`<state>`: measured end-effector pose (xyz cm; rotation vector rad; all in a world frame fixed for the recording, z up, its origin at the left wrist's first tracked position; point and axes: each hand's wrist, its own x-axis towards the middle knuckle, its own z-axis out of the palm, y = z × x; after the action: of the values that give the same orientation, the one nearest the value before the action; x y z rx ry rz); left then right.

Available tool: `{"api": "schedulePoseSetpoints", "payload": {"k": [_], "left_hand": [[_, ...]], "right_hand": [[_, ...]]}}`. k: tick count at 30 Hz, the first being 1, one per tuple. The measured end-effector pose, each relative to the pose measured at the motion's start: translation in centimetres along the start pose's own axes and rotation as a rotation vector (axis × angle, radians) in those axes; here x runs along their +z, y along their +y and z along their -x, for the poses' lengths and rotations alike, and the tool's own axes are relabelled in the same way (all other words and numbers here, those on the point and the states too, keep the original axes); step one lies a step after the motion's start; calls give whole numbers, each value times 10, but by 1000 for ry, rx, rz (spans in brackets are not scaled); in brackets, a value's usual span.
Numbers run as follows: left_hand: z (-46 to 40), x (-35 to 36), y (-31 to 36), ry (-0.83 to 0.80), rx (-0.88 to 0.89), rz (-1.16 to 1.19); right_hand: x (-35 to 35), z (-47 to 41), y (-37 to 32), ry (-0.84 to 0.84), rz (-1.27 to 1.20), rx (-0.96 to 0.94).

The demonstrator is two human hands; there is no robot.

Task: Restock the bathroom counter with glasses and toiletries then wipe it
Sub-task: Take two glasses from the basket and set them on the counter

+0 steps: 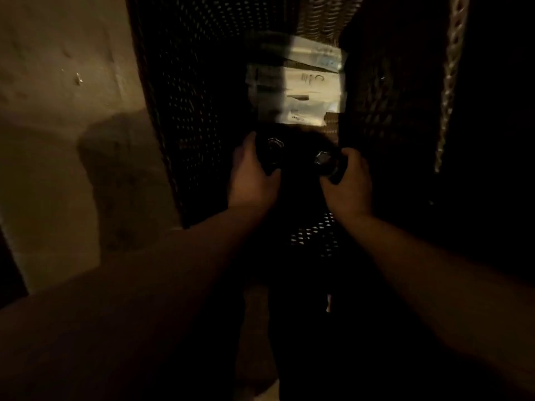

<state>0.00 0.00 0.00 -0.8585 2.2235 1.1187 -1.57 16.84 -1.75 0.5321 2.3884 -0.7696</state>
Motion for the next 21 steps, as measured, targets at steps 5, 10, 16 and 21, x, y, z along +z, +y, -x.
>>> {"api": "schedulePoseSetpoints", "payload": {"k": [5, 10, 16, 21], "left_hand": [[-29, 37, -18, 21, -142, 35], [-47, 56, -26, 119, -123, 65], [-63, 66, -38, 163, -84, 89], [-70, 73, -44, 158, -15, 63]], "right_hand": [[48, -25, 9, 22, -61, 30], [69, -39, 22, 121, -123, 54], [85, -47, 29, 93, -187, -7], [83, -55, 38, 55, -124, -55]]}}
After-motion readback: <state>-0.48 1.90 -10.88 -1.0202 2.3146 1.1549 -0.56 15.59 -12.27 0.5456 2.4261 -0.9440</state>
